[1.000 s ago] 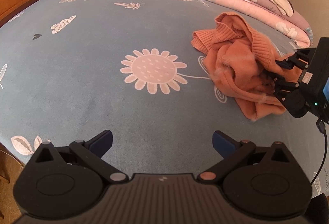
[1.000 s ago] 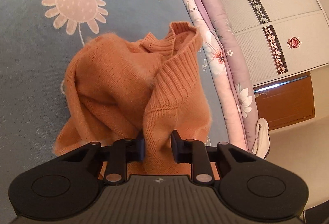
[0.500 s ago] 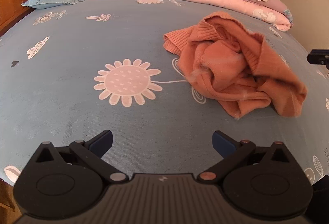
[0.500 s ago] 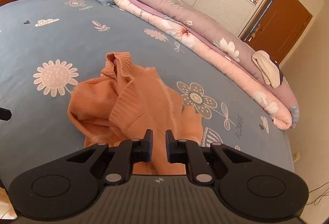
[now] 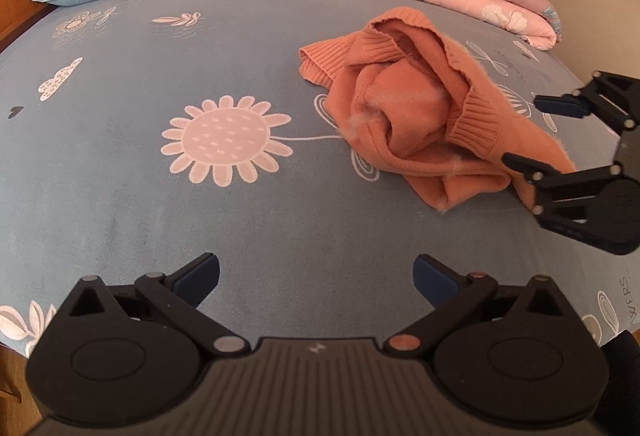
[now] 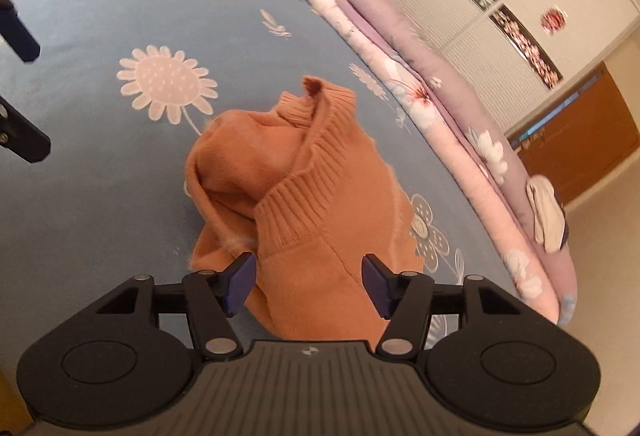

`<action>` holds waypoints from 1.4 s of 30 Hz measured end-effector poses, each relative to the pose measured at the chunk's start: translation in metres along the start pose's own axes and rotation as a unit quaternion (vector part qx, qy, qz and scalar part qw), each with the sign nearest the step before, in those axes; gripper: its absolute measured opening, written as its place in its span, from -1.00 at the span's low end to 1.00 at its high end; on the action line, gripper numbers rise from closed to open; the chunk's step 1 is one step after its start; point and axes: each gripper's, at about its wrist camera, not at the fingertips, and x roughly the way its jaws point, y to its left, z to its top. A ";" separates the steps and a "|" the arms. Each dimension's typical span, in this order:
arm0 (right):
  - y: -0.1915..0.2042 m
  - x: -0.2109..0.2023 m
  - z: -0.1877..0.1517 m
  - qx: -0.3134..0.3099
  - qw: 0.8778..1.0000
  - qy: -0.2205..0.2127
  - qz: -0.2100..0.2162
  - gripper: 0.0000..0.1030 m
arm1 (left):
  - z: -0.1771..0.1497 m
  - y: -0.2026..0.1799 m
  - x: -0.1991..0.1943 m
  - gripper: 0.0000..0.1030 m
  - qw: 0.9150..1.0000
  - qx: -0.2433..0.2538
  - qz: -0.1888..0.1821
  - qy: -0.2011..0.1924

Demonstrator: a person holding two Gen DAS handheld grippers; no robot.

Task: Fold clothes
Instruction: 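Grasp the ribbed sweater cuff with the right gripper and lift it, then grasp the sweater hem with the left gripper while the right gripper holds the cuff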

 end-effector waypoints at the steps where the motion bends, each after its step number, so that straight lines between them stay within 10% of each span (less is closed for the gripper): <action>1: 0.008 0.010 0.004 -0.021 1.000 0.004 -0.010 0.23 | -0.001 0.002 -0.001 0.99 1.000 -0.003 0.000 -0.004; 8: 0.027 0.056 0.014 -0.071 0.996 0.035 -0.028 0.15 | -0.004 0.013 -0.003 0.99 1.000 -0.007 0.010 -0.011; 10: 0.022 0.056 0.015 -0.056 0.997 0.042 -0.031 -0.31 | -0.002 0.014 0.002 0.99 1.000 -0.003 0.010 -0.003; 13: 0.005 0.051 0.017 -0.002 0.999 0.047 -0.008 -0.47 | 0.003 0.014 0.013 0.99 1.000 0.003 0.008 0.002; 25: -0.097 0.022 -0.003 0.294 0.946 0.047 0.125 -0.54 | 0.022 0.011 0.055 0.99 0.999 0.028 0.000 0.023; 42: -0.101 -0.038 -0.098 0.391 0.906 0.076 0.143 -0.47 | 0.019 -0.025 0.057 0.99 0.984 0.174 -0.039 0.002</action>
